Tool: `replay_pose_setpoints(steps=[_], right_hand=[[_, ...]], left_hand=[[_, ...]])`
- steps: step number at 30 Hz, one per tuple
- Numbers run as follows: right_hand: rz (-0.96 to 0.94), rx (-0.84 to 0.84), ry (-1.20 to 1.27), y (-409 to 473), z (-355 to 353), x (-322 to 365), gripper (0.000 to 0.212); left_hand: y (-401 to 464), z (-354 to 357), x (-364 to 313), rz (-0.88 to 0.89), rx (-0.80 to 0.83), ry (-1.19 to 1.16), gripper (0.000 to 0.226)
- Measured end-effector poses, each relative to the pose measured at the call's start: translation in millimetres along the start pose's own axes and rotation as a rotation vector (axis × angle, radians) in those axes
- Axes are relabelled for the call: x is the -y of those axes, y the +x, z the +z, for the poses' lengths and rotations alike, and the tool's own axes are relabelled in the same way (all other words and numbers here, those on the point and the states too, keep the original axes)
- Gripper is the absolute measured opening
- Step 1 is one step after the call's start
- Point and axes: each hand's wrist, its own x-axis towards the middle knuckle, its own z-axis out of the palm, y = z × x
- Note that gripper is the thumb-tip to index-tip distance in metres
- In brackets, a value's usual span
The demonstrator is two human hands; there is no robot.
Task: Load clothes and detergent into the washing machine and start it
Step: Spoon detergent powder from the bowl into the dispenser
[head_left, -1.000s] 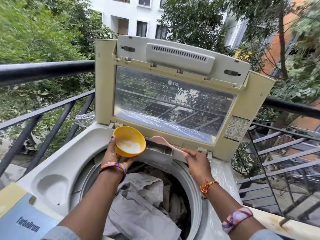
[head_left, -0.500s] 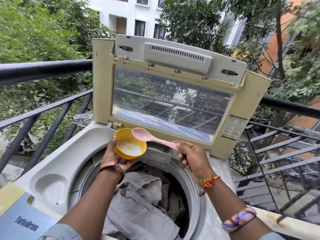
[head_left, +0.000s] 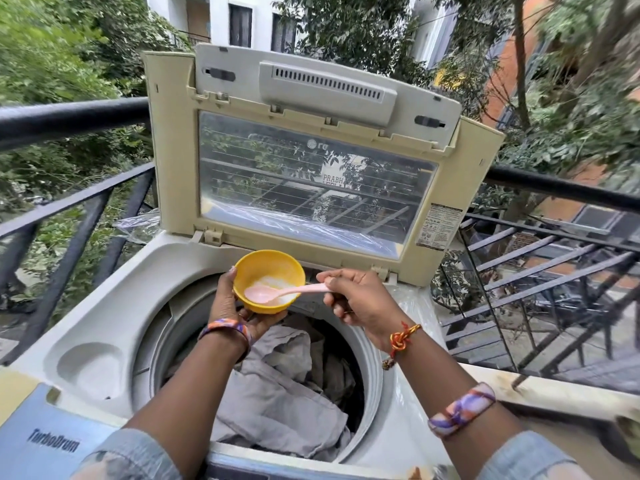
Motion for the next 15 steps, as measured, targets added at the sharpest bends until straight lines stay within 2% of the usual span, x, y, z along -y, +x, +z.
replay_pose_setpoints(steps=[4,8,12,15], right_hand=[[0.035,0.003,0.012,-4.4,-1.5,-2.2,0.018],[0.079,-0.05,0.065,-0.2,-7.0,-10.7,0.029],[0.133,-0.155,-0.055,19.1,-4.4,-30.7,0.016],[0.226,-0.068,-0.1,32.8,9.7,-48.7,0.022]], left_hand=[[0.7,-5.1,-1.2,-0.031,-0.008,-0.043,0.048],[3.1,-9.5,-4.4,0.014,-0.029,-0.163,0.054],[5.9,-13.2,-14.2,0.126,-0.05,-0.22,0.046],[6.2,-14.3,-20.8,0.2,-0.103,-0.236,0.038]])
